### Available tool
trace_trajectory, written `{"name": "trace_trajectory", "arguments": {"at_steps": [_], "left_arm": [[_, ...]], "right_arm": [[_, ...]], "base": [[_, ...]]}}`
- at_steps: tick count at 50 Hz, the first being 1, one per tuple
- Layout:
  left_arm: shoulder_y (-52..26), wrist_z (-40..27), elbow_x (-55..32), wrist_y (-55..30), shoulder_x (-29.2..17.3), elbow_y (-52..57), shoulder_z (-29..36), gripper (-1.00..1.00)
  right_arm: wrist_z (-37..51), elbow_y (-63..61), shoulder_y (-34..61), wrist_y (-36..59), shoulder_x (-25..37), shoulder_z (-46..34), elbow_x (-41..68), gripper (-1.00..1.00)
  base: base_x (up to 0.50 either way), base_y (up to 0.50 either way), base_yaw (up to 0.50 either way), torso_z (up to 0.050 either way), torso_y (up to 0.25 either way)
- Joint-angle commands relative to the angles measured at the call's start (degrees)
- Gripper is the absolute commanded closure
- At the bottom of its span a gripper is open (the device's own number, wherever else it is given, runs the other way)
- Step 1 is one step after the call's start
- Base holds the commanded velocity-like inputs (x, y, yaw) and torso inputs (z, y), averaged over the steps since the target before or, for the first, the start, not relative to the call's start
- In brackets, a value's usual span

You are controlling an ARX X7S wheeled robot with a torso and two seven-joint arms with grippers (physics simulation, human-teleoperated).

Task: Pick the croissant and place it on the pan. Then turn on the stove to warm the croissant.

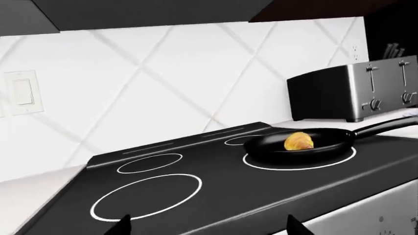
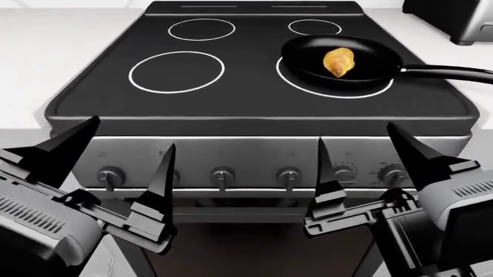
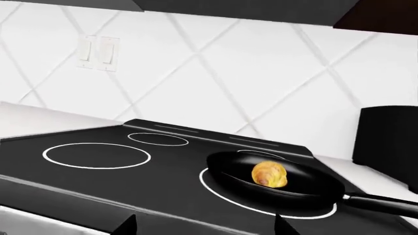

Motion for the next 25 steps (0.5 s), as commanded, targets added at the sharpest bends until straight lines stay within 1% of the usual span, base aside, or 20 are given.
{"name": "trace_trajectory", "arguments": {"at_steps": [1,9,25], "left_arm": [[1.9,0.6,1.0,2.4,-0.6,-0.7,0.1,-1.00],[2.5,0.7,1.5,3.0,-0.7,-1.0,0.2,-1.00],[2.1,0.4,1.7,3.0,-0.5,-1.2,0.7,-1.00]], "right_arm": [[1.8,-0.4,1.8,2.5,-1.1,-2.0,-0.9,-1.00],[3.3,-0.2,2.6,2.7,-1.2,-2.3,-0.5,-1.00],[5.3,-0.6,1.2,-0.7,0.7,-2.7,-1.2,-1.00]], "base": [[0.00,0.00,0.00,-0.050,0.000],[0.00,0.00,0.00,-0.050,0.000],[0.00,0.00,0.00,-0.050,0.000]]}}
